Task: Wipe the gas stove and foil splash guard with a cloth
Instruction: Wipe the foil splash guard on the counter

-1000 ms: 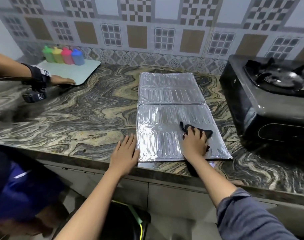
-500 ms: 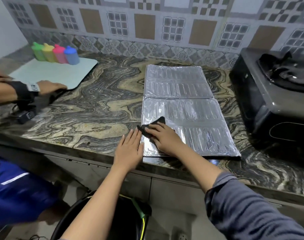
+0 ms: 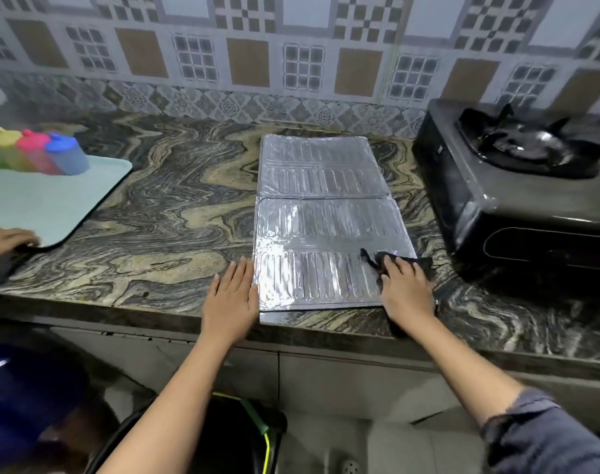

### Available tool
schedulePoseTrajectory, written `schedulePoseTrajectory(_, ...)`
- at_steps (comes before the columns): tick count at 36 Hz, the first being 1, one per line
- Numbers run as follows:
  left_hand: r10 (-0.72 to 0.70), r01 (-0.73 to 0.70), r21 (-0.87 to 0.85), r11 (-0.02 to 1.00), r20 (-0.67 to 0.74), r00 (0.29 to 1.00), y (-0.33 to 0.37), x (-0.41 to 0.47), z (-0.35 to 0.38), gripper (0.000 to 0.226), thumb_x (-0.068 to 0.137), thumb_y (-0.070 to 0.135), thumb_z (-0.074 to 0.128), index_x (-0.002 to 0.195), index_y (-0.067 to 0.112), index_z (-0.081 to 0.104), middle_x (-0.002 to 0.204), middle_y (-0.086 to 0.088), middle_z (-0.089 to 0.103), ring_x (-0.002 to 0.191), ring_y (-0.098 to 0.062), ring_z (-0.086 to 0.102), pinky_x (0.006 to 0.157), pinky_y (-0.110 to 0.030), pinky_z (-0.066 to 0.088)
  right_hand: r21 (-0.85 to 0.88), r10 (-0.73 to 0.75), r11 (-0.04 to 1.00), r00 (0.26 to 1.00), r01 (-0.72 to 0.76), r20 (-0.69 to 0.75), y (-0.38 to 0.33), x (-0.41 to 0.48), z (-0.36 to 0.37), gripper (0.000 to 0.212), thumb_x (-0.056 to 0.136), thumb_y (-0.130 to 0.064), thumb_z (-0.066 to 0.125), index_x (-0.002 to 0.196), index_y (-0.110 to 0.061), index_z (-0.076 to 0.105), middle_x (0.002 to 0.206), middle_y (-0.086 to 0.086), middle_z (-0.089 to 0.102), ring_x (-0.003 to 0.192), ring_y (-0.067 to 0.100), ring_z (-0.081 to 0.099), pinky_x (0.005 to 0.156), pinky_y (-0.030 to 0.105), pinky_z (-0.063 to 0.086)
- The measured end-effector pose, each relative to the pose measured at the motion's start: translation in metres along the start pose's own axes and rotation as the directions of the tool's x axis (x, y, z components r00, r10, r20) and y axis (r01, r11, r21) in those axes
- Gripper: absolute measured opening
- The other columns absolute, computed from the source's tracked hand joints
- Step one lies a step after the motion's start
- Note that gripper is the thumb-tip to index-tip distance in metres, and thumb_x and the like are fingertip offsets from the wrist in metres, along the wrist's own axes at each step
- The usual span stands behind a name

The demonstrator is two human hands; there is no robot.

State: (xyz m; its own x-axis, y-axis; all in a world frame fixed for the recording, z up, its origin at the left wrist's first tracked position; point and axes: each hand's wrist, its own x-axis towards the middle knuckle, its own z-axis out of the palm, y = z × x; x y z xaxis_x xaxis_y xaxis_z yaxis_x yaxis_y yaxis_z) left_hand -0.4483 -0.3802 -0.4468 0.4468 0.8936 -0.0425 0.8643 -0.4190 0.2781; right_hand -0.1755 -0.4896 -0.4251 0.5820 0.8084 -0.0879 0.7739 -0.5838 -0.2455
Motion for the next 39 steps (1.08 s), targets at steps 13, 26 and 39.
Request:
schedulePoseTrajectory(13, 0.058, -0.054, -0.041, 0.998, 0.107, 0.993, -0.009, 0.007, -0.009, 0.054, 0.101, 0.036, 0.019, 0.150, 0.022, 0.001, 0.158, 0.007, -0.004, 0.146, -0.007, -0.005, 0.120, -0.033, 0.000, 0.154, -0.162, 0.974, 0.987, 0.163, -0.021, -0.104, -0.042, 0.034, 0.046, 0.100, -0.031, 0.028, 0.145, -0.022, 0.026, 0.154, 0.001, 0.023, 0.144, 0.028, 0.010, 0.116, 0.043, 0.011)
schedulePoseTrajectory(26, 0.062, -0.057, -0.030, 0.998, 0.186, 0.981, -0.012, 0.011, -0.014, 0.055, 0.101, 0.030, 0.021, 0.150, 0.021, -0.004, 0.158, 0.007, -0.012, 0.145, -0.007, -0.009, 0.119, -0.033, -0.003, 0.067, -0.583, 0.809, 0.811, 0.585, -0.044, -0.127, -0.045, 0.046, 0.040, 0.085, -0.035, 0.049, 0.121, -0.022, 0.061, 0.122, 0.005, 0.064, 0.114, 0.037, 0.058, 0.092, 0.049, 0.050)
schedulePoseTrajectory(39, 0.050, -0.047, -0.035, 0.998, 0.112, 0.992, -0.011, 0.007, -0.007, 0.054, 0.100, 0.030, 0.019, 0.150, 0.022, 0.000, 0.158, 0.009, -0.007, 0.145, -0.005, -0.007, 0.120, -0.032, 0.000, 0.086, -0.647, 0.755, 0.760, 0.650, -0.067, -0.029, -0.037, 0.024, 0.043, 0.085, -0.038, 0.041, 0.120, -0.024, 0.062, 0.121, 0.000, 0.065, 0.116, 0.031, 0.058, 0.088, 0.046, 0.053)
